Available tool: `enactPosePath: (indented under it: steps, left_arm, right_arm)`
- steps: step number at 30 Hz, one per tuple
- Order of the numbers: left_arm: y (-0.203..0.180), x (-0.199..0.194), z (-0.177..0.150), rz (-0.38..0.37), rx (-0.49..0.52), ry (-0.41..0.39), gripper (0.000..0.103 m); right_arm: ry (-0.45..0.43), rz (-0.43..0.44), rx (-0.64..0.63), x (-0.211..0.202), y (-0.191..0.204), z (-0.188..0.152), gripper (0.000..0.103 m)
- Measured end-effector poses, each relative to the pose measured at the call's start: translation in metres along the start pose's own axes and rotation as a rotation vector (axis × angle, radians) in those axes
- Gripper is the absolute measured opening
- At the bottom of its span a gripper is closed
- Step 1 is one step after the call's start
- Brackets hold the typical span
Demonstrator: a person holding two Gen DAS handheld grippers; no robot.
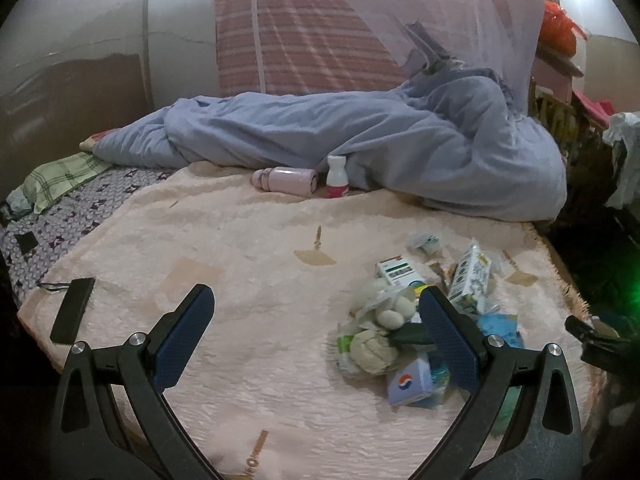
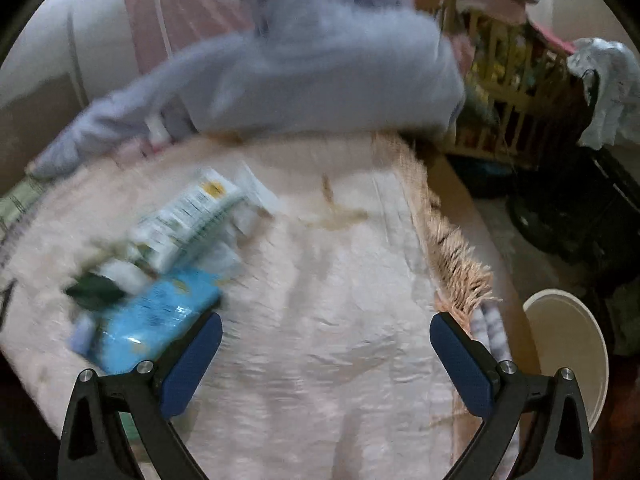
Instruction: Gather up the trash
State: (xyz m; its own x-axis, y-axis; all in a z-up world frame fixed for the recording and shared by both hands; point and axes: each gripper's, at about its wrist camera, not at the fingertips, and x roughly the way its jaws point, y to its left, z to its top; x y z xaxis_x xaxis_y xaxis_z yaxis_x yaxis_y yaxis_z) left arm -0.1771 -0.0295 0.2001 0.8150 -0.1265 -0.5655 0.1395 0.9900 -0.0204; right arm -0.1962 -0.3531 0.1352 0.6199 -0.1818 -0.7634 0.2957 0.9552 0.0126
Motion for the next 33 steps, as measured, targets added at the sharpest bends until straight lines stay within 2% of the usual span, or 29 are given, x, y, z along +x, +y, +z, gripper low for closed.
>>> enactPosePath:
  steps: [6,12,21,33]
  left_arm:
    - [-0.013,-0.004,0.003,-0.007,0.014,-0.009,0.102]
    - [-0.016,-0.004,0.004,-0.015,0.012,-0.009,0.102]
    - [-0.016,-0.002,0.005,-0.022,-0.001,-0.013,0.102]
    - [-0.017,0.001,0.003,-0.042,-0.016,-0.011,0.102]
  right_arm:
    - [-0.156,0.022,-0.014,-0.051,0.028,0.01,0.103]
    - [-0.227,0.025,-0.059,-0.069,0.051,0.016,0.103]
    - [-0.259,0.032,-0.074,-0.08,0.061,0.02,0.103]
    - [-0.258,0.025,-0.093,-0.083,0.067,0.025,0.103]
